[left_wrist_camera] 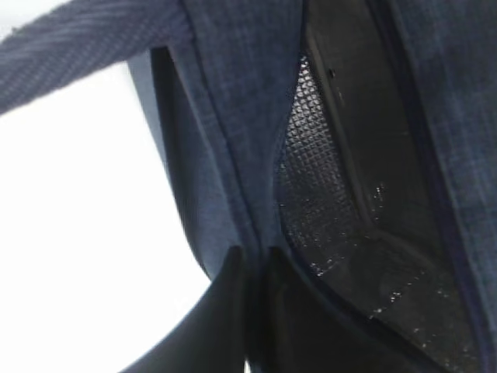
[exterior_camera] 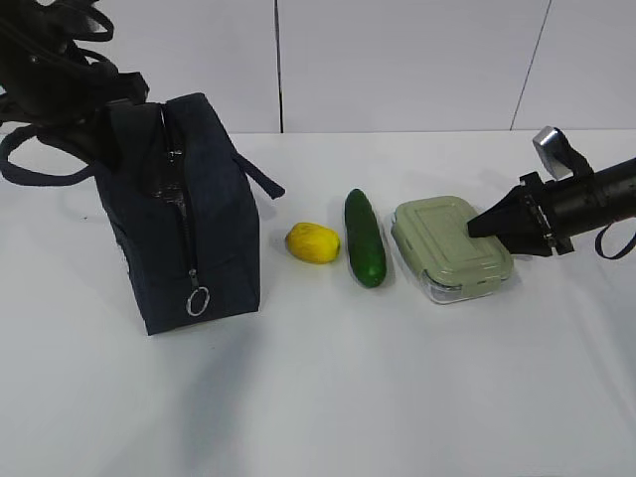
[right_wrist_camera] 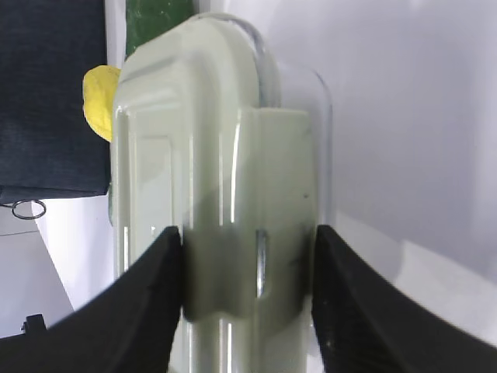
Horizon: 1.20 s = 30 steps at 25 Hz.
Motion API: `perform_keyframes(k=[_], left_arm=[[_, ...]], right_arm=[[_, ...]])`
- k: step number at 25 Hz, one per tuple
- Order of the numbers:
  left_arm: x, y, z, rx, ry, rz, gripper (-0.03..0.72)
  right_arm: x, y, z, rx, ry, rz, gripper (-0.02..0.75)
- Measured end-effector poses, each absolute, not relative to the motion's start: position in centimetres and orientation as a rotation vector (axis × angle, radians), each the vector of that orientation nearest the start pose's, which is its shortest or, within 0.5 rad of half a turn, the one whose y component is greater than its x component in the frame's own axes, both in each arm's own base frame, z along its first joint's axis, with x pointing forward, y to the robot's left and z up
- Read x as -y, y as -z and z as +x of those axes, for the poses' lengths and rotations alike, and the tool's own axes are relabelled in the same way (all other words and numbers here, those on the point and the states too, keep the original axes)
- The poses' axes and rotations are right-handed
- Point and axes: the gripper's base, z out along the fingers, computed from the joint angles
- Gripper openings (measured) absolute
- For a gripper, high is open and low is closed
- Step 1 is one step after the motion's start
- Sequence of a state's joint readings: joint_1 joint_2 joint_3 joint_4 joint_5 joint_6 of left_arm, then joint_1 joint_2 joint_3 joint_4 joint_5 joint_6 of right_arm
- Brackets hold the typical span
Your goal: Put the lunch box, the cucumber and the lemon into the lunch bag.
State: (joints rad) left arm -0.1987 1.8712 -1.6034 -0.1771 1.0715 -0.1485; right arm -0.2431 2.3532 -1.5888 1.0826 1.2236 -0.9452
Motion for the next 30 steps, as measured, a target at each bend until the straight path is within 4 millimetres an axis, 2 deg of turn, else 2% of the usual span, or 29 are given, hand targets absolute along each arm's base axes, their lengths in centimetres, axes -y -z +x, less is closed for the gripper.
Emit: perform_keyframes(k=[5,10,13,21,27,30], left_arm=[[8.8,-28.7,39.5,-2.813,0.26,0.009,-0.006],[8.4,-32.4,39.9,-2.757,0.229,0.08,-0.006],[8.3,-33.6,40.5,-2.733,0.218,0.137,-0.006],[9.1,-29.6,42.5,-2.82,0.26,0.176,-0.006],[9.3,-29.4,42.6,-2.823,0.283,0.188,-0.006],[10.1,-29.4,42.4,-2.821,0.286,0.225,-0.006]], right_arm=[[3.1,-10.5,44.0,-2.552,-1.307,-0.155,0.372],[3.1,-10.5,44.0,-2.553,-1.308,-0.153,0.372],[3.1,-10.5,44.0,-2.555,-1.307,-0.155,0.372],[3.1,-10.5,44.0,-2.555,-1.309,-0.153,0.372],[3.1,-10.5,44.0,-2.556,-1.31,-0.151,0.371],[3.1,-10.5,44.0,-2.559,-1.313,-0.142,0.37]])
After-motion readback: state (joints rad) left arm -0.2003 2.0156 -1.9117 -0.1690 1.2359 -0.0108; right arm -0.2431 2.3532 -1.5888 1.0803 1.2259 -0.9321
